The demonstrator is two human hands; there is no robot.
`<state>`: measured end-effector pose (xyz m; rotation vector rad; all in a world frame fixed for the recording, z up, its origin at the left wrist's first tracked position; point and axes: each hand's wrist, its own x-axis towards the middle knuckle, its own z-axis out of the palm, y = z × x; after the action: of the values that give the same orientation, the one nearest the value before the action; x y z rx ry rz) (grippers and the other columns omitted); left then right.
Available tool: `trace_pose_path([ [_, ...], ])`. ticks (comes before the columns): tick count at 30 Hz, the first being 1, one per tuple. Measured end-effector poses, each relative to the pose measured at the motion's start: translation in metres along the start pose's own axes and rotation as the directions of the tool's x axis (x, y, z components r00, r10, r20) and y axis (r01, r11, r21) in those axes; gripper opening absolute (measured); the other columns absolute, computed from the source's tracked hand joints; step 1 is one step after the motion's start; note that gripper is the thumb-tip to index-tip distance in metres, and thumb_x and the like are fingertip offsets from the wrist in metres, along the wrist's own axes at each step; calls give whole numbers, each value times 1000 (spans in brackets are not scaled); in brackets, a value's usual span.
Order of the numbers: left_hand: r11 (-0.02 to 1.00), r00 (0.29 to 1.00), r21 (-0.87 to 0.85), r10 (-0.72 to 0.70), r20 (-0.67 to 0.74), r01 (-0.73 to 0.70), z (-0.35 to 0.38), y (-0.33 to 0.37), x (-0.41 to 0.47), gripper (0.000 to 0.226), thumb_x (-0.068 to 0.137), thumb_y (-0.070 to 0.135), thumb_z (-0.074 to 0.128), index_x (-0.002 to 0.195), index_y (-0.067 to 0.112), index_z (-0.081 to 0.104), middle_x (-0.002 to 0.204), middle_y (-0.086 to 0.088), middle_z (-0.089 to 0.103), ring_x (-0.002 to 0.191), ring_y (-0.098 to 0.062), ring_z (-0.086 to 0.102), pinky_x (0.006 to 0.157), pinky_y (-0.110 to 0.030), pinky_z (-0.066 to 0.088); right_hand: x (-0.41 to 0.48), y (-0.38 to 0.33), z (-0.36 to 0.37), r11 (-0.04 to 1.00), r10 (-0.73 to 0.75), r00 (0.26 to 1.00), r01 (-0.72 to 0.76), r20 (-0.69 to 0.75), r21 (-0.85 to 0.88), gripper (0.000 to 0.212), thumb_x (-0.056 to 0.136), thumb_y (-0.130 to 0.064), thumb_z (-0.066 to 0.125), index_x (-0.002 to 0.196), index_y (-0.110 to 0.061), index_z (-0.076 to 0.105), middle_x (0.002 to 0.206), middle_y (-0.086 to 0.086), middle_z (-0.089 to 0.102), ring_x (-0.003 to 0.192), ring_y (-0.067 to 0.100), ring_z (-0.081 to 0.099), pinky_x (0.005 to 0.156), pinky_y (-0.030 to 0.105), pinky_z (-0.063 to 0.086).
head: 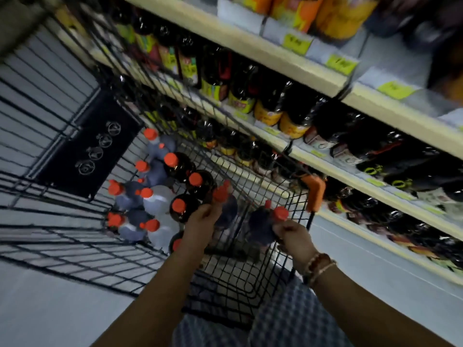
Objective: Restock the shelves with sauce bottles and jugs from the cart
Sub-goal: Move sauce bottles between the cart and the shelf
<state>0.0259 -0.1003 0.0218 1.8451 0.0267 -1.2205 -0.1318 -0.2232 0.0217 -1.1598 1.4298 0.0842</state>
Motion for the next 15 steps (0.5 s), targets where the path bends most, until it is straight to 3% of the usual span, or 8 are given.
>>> trace_pose_path([
  [1, 998, 1000, -57, -12, 18, 13, 2, 10, -5, 23, 97, 23, 46, 76, 18, 55, 88, -19, 56, 69, -16, 48, 63, -22, 39, -7, -5, -6, 998, 7, 1000, -6, -16, 70, 31, 90, -2, 50, 61, -12, 47, 68, 8, 47, 58, 19, 39, 55, 27, 31],
  [3, 990, 999, -140, 13, 44, -6, 6, 29, -18, 19, 97, 24, 48, 80, 21, 57, 95, -8, 60, 79, -19, 54, 65, -25, 42, -22, -15, -16, 985, 11, 999, -4, -38, 174, 31, 91, -5, 51, 61, -12, 47, 72, 10, 48, 60, 21, 41, 57, 29, 32],
  [7, 961, 979, -257, 143, 142, -103, 21, 77, -50, 19, 97, 20, 47, 82, 19, 58, 92, 4, 60, 81, -14, 59, 73, -29, 49, -57, -43, -41, 929, -47, 993, 82, -106, 362, 31, 93, -9, 50, 63, -14, 47, 69, 10, 44, 52, 20, 36, 53, 27, 28],
  [10, 932, 948, -298, 266, 175, -207, 34, 110, -70, 18, 98, 22, 44, 93, 16, 61, 101, 1, 61, 92, -14, 60, 91, -33, 46, -86, -64, -63, 844, -118, 976, 195, -182, 500, 30, 94, -9, 50, 64, -12, 48, 64, 7, 47, 55, 22, 41, 55, 27, 32],
  [13, 885, 899, -344, 393, 192, -313, 50, 144, -90, 28, 98, 24, 44, 111, 3, 57, 108, -1, 59, 106, -23, 56, 98, -35, 43, -111, -83, -83, 739, -184, 950, 302, -252, 602, 31, 92, -7, 49, 62, -14, 46, 57, 7, 46, 51, 20, 38, 53, 27, 32],
  [15, 847, 853, -368, 478, 208, -385, 62, 167, -100, 26, 98, 23, 44, 107, 3, 59, 101, 3, 61, 104, -22, 58, 100, -37, 44, -125, -98, -94, 648, -220, 928, 369, -300, 666, 32, 92, -6, 48, 62, -15, 42, 59, 8, 41, 50, 19, 36, 50, 25, 31],
])
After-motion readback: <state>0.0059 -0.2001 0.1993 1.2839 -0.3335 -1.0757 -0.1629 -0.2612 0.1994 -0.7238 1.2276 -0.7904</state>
